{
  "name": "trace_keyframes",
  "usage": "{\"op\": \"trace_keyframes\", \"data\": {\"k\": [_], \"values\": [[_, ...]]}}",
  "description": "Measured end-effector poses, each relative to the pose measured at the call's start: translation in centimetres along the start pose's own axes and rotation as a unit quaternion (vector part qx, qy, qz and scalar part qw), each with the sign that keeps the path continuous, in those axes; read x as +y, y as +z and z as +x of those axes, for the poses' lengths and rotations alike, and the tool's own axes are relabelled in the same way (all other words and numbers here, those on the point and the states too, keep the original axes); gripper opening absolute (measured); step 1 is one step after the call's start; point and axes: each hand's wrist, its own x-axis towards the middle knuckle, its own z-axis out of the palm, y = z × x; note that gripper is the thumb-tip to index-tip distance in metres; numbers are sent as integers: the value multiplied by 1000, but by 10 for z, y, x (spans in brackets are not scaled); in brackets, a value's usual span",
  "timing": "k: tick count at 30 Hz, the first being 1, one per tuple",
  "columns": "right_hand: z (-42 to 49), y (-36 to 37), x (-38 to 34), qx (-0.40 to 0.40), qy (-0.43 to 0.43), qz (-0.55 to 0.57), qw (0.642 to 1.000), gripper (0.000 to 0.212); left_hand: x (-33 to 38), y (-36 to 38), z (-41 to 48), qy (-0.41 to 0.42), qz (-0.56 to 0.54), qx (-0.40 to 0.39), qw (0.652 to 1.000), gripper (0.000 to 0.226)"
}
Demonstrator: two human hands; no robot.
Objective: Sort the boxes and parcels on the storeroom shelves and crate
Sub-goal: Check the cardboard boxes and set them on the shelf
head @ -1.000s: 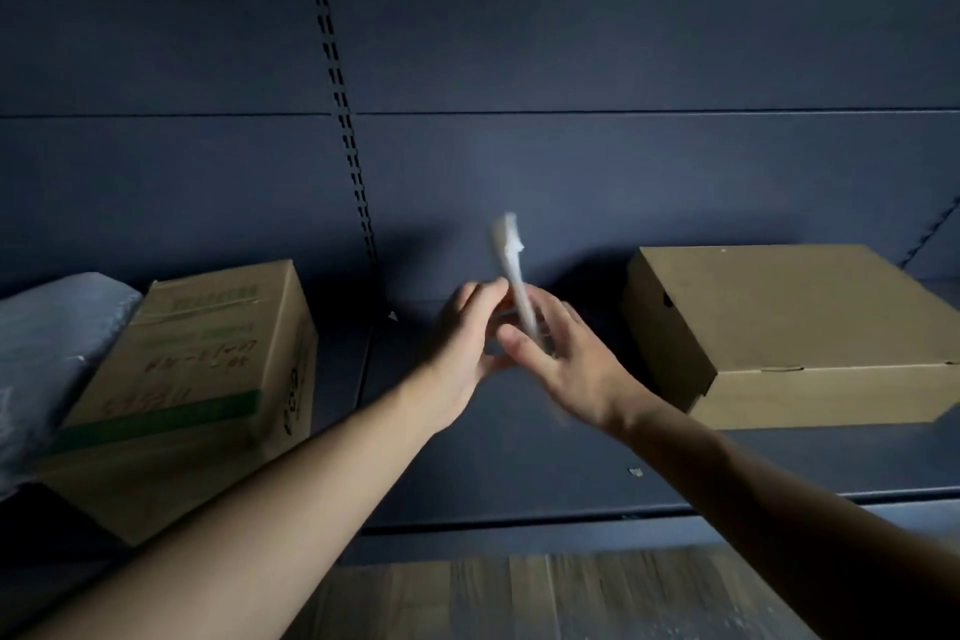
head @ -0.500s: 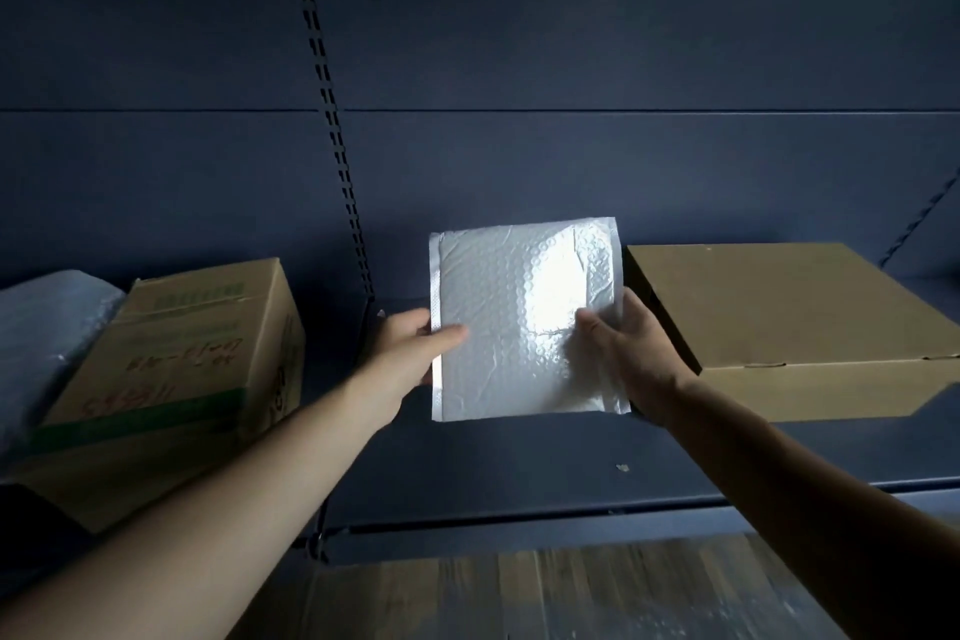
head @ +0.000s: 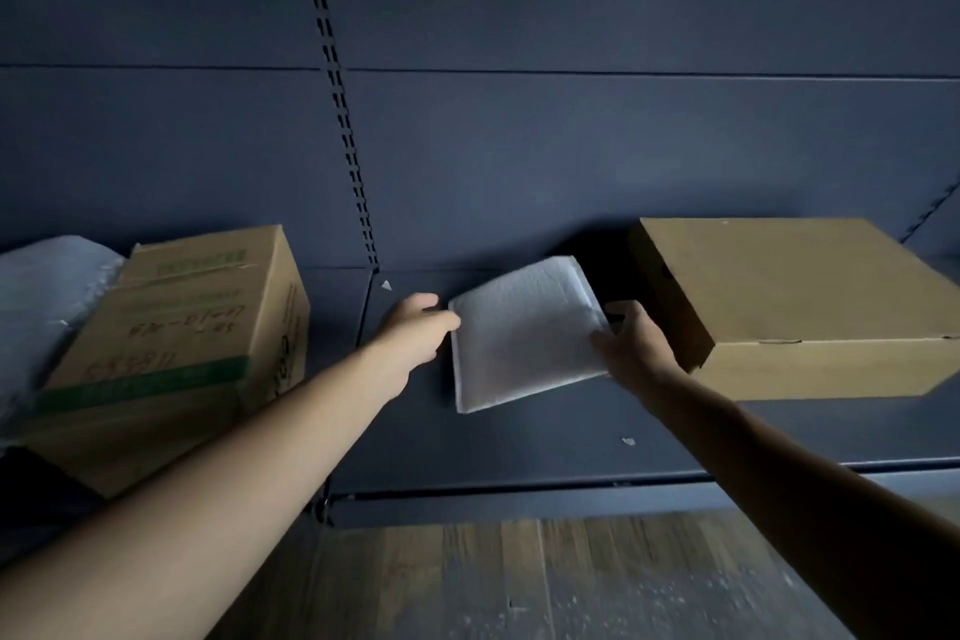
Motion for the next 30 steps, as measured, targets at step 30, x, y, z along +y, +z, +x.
{"op": "trace_keyframes", "data": {"k": [30], "values": [[-111,172,-189,-247,-184,-29,951,50,-7,-265,-44,-1,155,223,963,8]]}}
